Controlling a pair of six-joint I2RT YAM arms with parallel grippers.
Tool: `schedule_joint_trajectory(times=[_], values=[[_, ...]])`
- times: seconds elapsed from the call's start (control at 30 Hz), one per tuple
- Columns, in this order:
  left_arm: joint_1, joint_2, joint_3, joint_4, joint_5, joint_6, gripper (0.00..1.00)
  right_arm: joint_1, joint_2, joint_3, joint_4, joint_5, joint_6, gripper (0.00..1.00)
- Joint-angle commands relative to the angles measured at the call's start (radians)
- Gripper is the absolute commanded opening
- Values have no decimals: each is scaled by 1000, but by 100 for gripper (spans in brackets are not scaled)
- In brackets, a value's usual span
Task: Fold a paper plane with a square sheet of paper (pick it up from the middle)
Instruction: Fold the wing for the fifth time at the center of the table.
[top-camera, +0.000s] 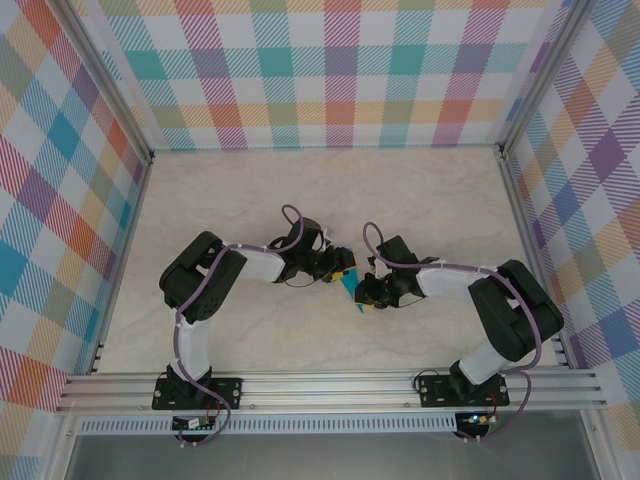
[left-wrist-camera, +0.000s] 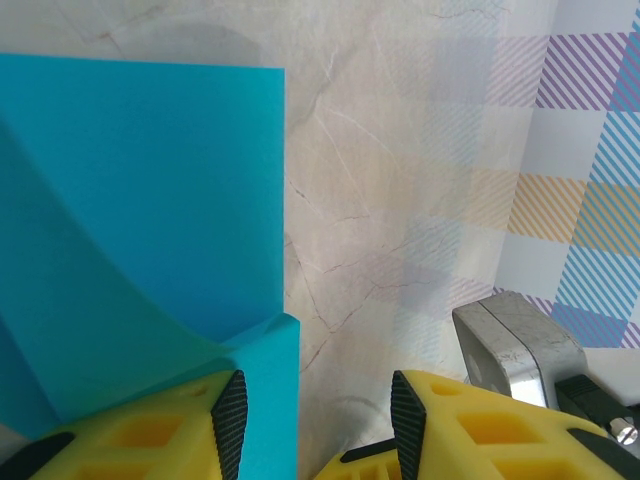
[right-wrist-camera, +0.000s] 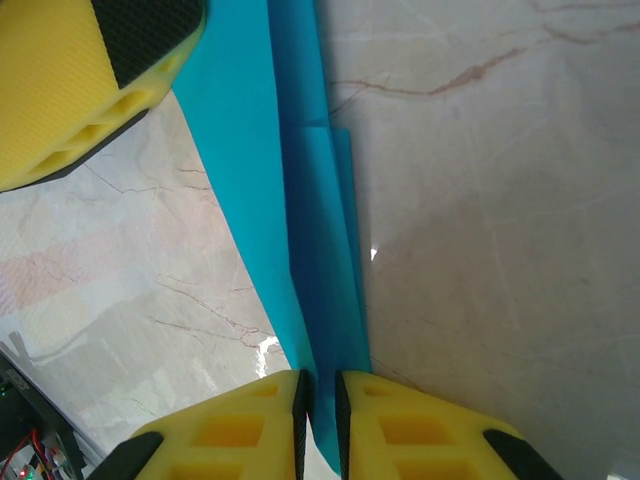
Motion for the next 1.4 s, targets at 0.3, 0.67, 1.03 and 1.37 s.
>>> schedule_joint_trajectory(times=[0.3,0.67,1.03,1.37], values=[[-14,39,10,-58,-1,15,45,7,18,6,-15,23,-9,15],[-14,39,4,-62,-7,20,44,6,16,-5,3,16,2,14],[-14,45,3,-67,-5,24,44,4,-6,5,-21,23,2,16],[-14,44,8,-71,-5,26,44,5,7,-3,-30,32,12,10]])
